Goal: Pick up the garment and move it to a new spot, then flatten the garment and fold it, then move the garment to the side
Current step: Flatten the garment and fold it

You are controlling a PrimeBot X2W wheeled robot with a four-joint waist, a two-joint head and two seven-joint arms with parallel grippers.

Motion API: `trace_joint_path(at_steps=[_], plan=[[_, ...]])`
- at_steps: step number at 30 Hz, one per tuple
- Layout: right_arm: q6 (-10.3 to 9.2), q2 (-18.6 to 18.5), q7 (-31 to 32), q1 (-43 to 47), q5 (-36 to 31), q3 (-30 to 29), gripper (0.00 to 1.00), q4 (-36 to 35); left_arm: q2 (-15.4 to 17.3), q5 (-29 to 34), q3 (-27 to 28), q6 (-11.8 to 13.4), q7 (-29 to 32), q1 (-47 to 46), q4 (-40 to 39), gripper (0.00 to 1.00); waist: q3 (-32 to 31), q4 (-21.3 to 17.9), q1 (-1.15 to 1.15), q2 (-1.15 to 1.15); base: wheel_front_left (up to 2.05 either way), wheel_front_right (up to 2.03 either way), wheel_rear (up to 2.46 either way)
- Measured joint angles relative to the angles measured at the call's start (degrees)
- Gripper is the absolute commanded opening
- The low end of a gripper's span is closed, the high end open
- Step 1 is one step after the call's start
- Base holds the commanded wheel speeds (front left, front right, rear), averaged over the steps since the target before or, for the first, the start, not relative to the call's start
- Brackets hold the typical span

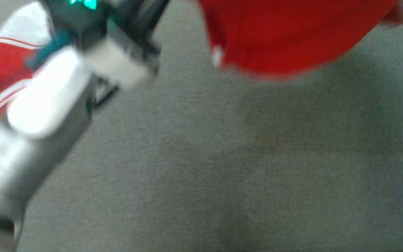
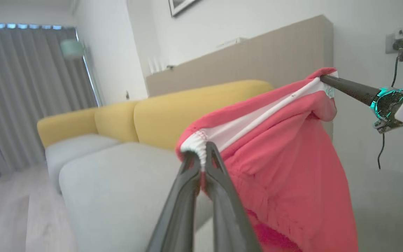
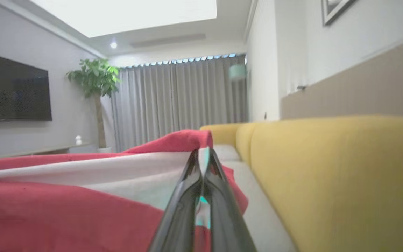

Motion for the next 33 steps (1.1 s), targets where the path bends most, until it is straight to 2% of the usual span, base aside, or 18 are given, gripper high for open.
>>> trace_joint_path(at_steps=[5, 7, 10, 14, 19, 22, 25, 29, 33], plan=[[0.0, -3.7, -0.1, -13.7, -0.2, -3.3, 0.0, 0.9, -4.0, 3.6, -1.0, 0.0, -3.9, -17.6, 4.6, 0.0, 4.2, -2.6, 0.01, 0.0, 0.0, 0.0, 0.0], [0.0, -4.4, -0.1, -15.4, -1.2, -2.6, 0.0, 1.7, -5.3, 4.5, -1.0, 0.0, -4.4, -20.0, 5.6, 0.0, 5.5, -3.6, 0.0, 0.0, 0.0, 0.0, 0.0], [0.0, -4.5, -0.1, -14.1, -1.7, -1.2, 0.0, 2.3, -5.6, 4.4, -1.4, 0.0, -4.5, -18.6, 5.7, 0.0, 6.3, -4.5, 0.0, 0.0, 0.0, 0.0, 0.0], [0.0, -3.9, -0.1, -4.9, -1.6, 1.7, 0.0, 3.8, -4.8, 3.6, -4.7, 0.0, -4.5, -7.8, 5.0, 0.0, 7.6, -5.4, 0.0, 0.0, 0.0, 0.0, 0.0], [0.0, -0.1, -0.1, 10.8, -1.7, 2.7, 0.0, 4.4, -3.7, 3.2, -4.5, 0.0, -4.5, 12.0, 2.7, 0.0, 7.4, -4.9, -0.02, 0.0, 0.0, 0.0, 0.0], [0.0, 2.1, 0.0, 19.0, -2.2, 0.6, 0.0, 1.7, -3.4, 5.5, -2.8, 0.1, -4.5, 22.2, 0.4, 0.0, 6.5, -4.8, -0.02, 0.0, 0.0, 0.0, 0.0], [0.0, 5.6, 0.0, 29.9, -3.2, -3.8, 0.0, -4.3, -3.3, 7.3, -0.9, 1.1, -4.5, 34.2, -3.1, 0.0, 4.6, -5.0, -0.03, 0.0, 0.0, 0.0, 0.0], [0.0, 9.5, 0.0, 38.9, -5.2, -7.8, 0.0, -11.2, -3.0, 8.3, 0.3, 1.8, -4.5, 42.8, -7.6, 0.0, 2.7, -5.6, -0.03, 0.0, 0.0, 0.0, 0.0], [0.0, 11.1, 0.0, 40.6, -6.2, -9.7, 0.0, -15.0, -2.9, 9.7, 1.9, 2.0, -4.5, 43.9, -10.7, 0.0, 1.6, -5.7, -0.03, 0.0, 0.0, 0.0, 0.0]])
